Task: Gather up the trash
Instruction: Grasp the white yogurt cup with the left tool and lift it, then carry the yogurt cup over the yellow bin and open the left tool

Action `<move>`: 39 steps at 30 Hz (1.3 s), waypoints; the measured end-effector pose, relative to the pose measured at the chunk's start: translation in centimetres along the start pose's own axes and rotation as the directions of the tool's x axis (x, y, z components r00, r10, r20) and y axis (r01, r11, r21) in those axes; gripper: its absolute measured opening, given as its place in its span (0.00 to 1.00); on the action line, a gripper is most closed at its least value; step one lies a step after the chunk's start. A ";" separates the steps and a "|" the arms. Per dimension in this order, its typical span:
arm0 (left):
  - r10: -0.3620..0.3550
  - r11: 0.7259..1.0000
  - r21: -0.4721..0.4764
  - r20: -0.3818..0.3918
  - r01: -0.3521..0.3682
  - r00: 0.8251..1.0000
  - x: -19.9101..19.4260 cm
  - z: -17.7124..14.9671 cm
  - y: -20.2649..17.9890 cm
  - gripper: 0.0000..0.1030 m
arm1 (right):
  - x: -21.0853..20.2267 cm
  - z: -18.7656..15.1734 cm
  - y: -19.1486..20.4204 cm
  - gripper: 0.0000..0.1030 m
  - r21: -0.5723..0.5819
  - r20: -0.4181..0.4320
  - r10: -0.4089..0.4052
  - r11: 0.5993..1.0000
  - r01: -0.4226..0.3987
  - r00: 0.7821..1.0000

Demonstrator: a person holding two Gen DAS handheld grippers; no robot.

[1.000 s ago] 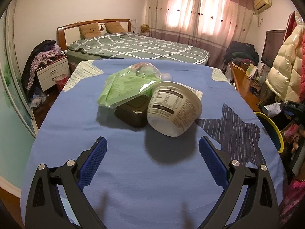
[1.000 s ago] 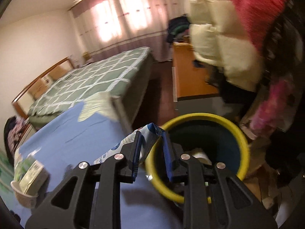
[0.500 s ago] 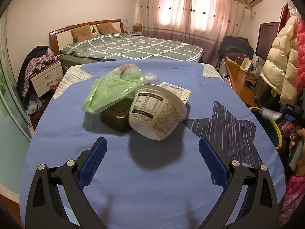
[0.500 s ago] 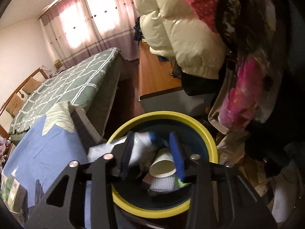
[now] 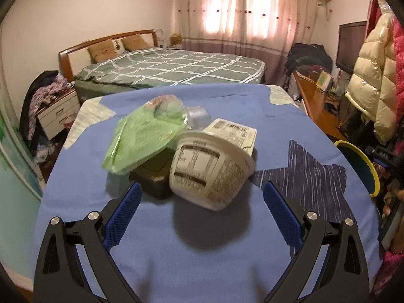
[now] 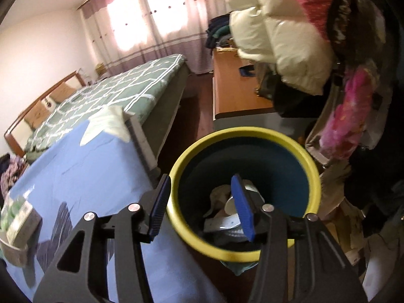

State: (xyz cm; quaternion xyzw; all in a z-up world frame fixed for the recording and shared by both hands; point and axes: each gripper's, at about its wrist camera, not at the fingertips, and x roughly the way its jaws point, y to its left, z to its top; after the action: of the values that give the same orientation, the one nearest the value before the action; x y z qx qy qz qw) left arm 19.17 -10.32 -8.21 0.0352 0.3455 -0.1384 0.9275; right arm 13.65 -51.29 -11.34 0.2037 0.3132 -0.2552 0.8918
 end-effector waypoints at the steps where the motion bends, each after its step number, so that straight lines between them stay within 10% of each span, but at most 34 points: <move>1: -0.013 1.000 0.005 -0.004 0.013 1.000 0.3 0.2 0.1 0.93 | 0.0 0.0 0.1 0.46 0.003 0.004 0.001 1.000 -0.001 1.000; 23: -0.105 0.985 0.128 -0.073 0.114 0.992 5.4 0.6 -0.4 0.79 | 0.4 0.1 -0.3 0.46 0.030 -0.030 0.029 0.999 -0.028 0.999; 39: -0.121 0.981 0.139 -0.119 0.138 0.985 2.2 -1.6 -1.9 0.78 | 0.6 0.1 -0.7 0.46 0.047 -0.032 0.050 0.998 -0.049 0.998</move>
State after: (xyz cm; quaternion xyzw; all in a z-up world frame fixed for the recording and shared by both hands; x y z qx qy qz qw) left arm 19.18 -12.42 -10.81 0.0885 0.3863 -0.2216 0.8910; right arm 13.67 -52.05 -11.78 0.2361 0.3167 -0.2369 0.8876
